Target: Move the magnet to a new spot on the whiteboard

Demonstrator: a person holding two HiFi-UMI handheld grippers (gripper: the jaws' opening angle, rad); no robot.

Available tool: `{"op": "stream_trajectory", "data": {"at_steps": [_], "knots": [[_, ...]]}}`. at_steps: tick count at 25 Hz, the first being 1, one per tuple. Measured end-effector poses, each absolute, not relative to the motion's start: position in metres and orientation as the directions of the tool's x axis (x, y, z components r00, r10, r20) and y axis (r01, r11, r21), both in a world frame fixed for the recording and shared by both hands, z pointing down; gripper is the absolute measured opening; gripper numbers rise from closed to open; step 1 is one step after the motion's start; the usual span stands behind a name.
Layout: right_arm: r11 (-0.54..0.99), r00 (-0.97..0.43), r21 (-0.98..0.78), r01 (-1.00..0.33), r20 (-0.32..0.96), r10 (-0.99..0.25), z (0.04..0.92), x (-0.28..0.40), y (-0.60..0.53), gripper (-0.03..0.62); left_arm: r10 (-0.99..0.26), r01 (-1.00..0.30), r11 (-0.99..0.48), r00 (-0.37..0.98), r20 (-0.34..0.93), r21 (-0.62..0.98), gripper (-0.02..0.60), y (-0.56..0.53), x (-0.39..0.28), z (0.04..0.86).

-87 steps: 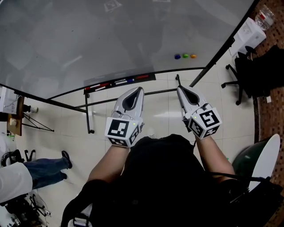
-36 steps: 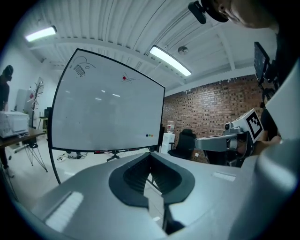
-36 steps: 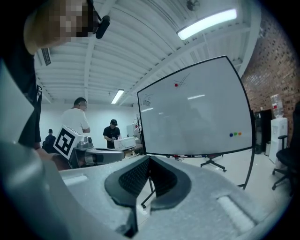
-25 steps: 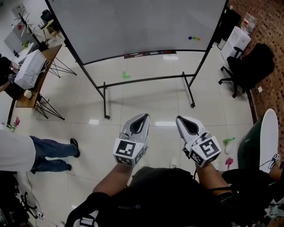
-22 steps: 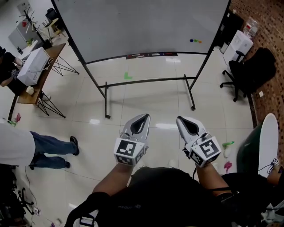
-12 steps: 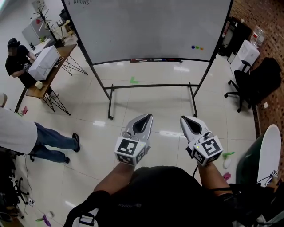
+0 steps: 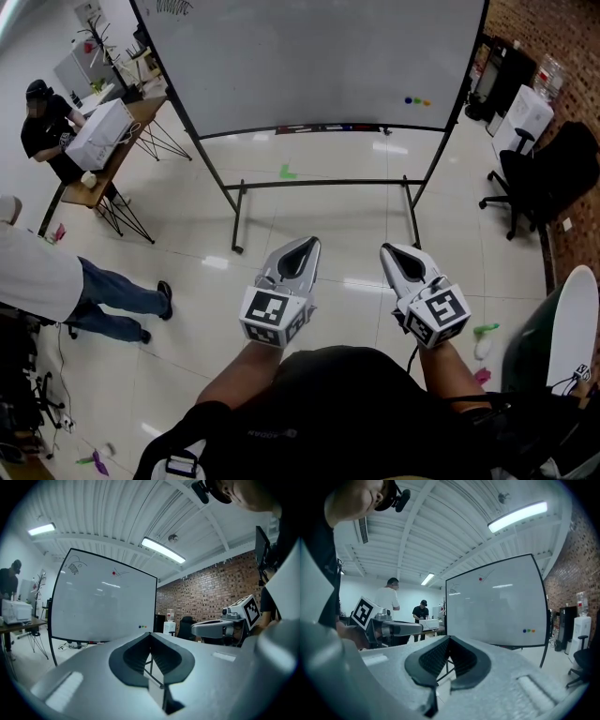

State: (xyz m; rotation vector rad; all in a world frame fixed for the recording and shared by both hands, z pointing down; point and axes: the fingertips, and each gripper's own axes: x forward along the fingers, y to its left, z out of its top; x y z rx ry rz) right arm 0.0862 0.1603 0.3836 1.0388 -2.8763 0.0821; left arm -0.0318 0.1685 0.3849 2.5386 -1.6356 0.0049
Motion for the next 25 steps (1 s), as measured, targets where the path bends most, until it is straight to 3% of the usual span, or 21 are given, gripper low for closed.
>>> {"op": "stream_trajectory", "data": {"at_steps": [25], "knots": [[0.780, -0.778, -0.020, -0.625, 0.093, -0.621, 0.384, 0.070, 0.171, 0.002, -0.900, -0.904, -0.420, 0.426, 0.086, 0.081, 0.017, 0.169, -0.043, 0.388]]}}
